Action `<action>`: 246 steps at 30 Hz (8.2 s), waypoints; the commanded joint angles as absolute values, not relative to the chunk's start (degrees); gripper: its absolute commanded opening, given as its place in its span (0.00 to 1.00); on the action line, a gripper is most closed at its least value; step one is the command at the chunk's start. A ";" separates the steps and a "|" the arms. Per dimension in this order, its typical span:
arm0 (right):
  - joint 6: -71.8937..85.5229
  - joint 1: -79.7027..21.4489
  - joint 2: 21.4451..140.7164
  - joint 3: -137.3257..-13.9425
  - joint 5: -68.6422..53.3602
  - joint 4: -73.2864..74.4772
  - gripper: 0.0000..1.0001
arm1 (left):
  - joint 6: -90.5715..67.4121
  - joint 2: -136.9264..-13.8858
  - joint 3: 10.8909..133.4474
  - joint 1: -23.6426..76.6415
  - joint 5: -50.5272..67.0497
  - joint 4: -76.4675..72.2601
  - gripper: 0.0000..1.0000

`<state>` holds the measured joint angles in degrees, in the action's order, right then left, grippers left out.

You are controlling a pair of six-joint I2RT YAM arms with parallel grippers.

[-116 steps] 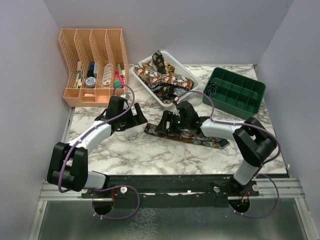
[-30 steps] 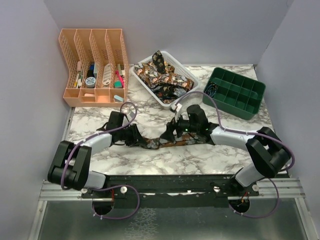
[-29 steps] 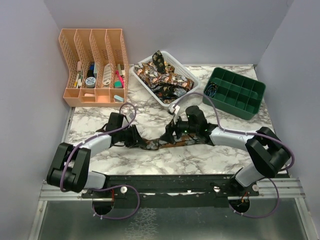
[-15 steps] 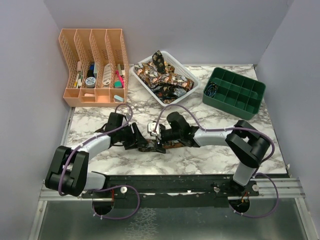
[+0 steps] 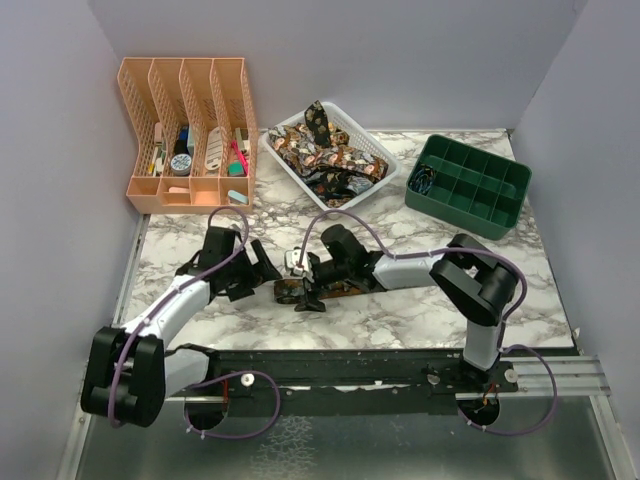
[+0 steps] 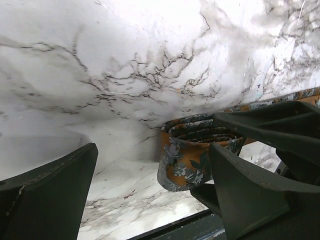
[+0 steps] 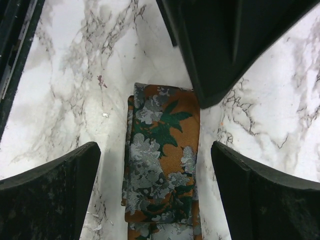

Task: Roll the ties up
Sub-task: Roll the tie at the center of the board.

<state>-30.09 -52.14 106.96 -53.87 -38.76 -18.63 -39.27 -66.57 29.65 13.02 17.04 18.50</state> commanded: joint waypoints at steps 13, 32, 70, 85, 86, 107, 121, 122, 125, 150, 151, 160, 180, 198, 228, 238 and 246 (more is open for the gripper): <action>-31.83 -52.41 114.99 -56.52 -38.96 -21.44 0.81 | -41.81 -56.83 28.51 10.38 12.30 22.80 0.97; -37.02 -52.47 117.33 -57.89 -39.79 -15.95 0.62 | -44.88 -55.41 22.69 10.37 16.72 16.52 0.97; 39.61 -52.03 95.45 -55.15 -8.02 1.47 0.66 | -44.88 -39.41 12.84 10.28 15.07 7.39 0.96; 39.04 -52.03 102.33 -59.56 -9.04 2.89 0.60 | -45.62 -38.25 8.02 10.65 19.25 4.04 0.93; 38.96 -52.03 102.84 -60.80 -8.29 4.61 0.59 | -45.62 -38.45 8.00 10.82 19.40 3.97 0.93; 38.41 -52.03 105.76 -61.94 -2.02 11.63 0.53 | -44.18 -42.96 7.49 17.50 22.62 0.20 0.90; 38.55 -52.03 106.60 -59.96 -1.41 11.63 0.46 | -44.84 -44.73 7.47 19.10 20.16 0.20 0.82; 38.61 -52.03 106.53 -59.69 -1.74 11.43 0.46 | -45.45 -44.75 7.47 19.14 19.90 -0.44 0.82; 38.38 -52.01 106.67 -59.39 -2.34 10.97 0.46 | -48.20 -44.85 6.93 19.13 18.66 -2.92 0.82; 37.79 -51.99 107.30 -59.15 -3.07 10.76 0.45 | -55.64 -54.89 6.29 19.16 15.63 -9.67 0.68; 37.74 -52.03 107.31 -59.17 -3.08 10.79 0.44 | -55.76 -55.12 6.27 19.16 15.64 -9.67 0.66; 37.78 -52.03 107.49 -59.07 -3.34 10.61 0.43 | -55.45 -56.72 7.04 19.55 15.23 -9.23 0.59; 37.62 -52.03 107.84 -59.17 -4.01 10.63 0.43 | -54.72 -57.38 9.05 21.35 13.34 -7.65 0.47; 37.14 -52.03 106.42 -59.89 -7.39 9.93 0.47 | -49.76 -58.10 13.60 25.22 11.52 -6.46 0.23; 33.51 -49.39 88.39 -50.12 3.95 9.22 0.64 | -36.17 -62.54 36.21 31.88 -10.46 24.93 0.15; 37.98 -47.42 86.18 -45.40 3.34 8.05 0.64 | -36.42 -68.95 42.97 36.23 -18.99 30.79 0.14; 37.30 -46.00 86.87 -44.85 2.39 8.26 0.64 | -38.08 -75.23 46.85 41.07 -24.29 33.29 0.14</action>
<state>36.69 -47.07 87.55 -45.25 2.70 8.58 -37.04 -71.83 44.31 38.79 -19.03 30.48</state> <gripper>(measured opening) 0.642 0.210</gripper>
